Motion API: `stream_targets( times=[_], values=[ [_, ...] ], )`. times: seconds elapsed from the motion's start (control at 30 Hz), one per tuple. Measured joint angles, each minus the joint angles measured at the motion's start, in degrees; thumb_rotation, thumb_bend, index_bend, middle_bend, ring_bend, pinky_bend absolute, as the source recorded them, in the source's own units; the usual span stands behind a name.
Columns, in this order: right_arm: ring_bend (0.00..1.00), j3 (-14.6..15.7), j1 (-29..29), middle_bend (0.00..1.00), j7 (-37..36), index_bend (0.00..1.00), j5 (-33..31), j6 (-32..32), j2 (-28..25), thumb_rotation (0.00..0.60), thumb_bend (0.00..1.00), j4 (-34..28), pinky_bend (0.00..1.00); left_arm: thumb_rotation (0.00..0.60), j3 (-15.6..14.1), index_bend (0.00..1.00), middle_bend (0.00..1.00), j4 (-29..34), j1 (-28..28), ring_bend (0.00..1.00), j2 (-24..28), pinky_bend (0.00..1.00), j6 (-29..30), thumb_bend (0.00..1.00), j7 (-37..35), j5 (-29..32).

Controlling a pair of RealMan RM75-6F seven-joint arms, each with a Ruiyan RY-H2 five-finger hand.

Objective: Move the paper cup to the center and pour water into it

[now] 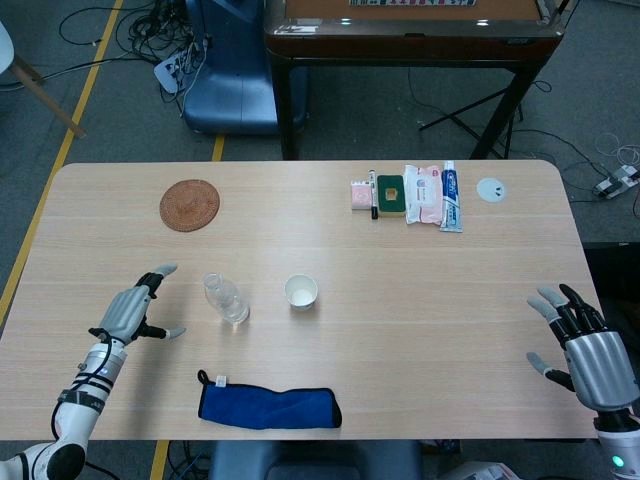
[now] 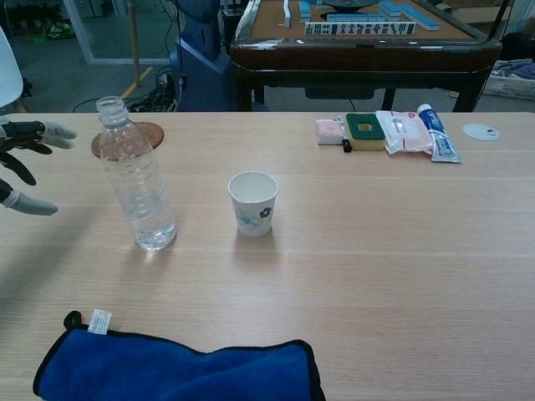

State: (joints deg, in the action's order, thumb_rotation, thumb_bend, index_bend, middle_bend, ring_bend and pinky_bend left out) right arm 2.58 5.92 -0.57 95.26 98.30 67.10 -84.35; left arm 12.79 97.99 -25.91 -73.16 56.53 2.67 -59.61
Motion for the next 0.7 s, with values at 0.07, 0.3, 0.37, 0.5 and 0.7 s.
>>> stream_targets(
  times=[0.07, 0.3, 0.37, 0.5, 0.7],
  values=[
    [0.08, -0.14, -0.13, 0.17, -0.35, 0.23, 0.12, -0.15, -0.11, 0.6, 0.05, 0.03, 0.27, 0.6, 0.18, 0.0, 0.08, 0.22, -0.59, 0.08, -0.31, 0.27, -0.28, 0.06, 0.07, 0.58],
    [0.08, -0.85, -0.66, 0.17, -1.16, 0.23, 0.57, -0.57, -0.45, 0.6, 0.05, 0.06, 0.27, 0.6, 0.51, 0.0, 0.08, 0.55, -2.67, 0.08, -1.8, 0.27, -0.73, 0.06, 2.13, 3.32],
    [0.08, -1.03, -0.77, 0.17, -1.36, 0.23, 0.63, -0.64, -0.56, 0.6, 0.05, 0.03, 0.27, 0.6, 0.75, 0.0, 0.08, 0.8, -3.53, 0.08, -2.54, 0.27, -0.81, 0.06, 2.7, 4.55],
    [0.08, -1.34, -1.04, 0.17, -1.74, 0.23, 0.86, -0.78, -0.69, 0.6, 0.05, 0.05, 0.27, 0.6, 1.2, 0.0, 0.08, 1.3, -4.76, 0.08, -3.85, 0.27, -0.76, 0.06, 3.24, 5.99],
    [0.08, -1.77, -1.27, 0.17, -2.22, 0.23, 1.02, -1.23, -0.81, 0.6, 0.05, 0.09, 0.27, 0.6, 2.19, 0.0, 0.08, 1.56, -5.75, 0.1, -6.26, 0.27, 0.88, 0.06, 3.37, 8.04]
  ],
)
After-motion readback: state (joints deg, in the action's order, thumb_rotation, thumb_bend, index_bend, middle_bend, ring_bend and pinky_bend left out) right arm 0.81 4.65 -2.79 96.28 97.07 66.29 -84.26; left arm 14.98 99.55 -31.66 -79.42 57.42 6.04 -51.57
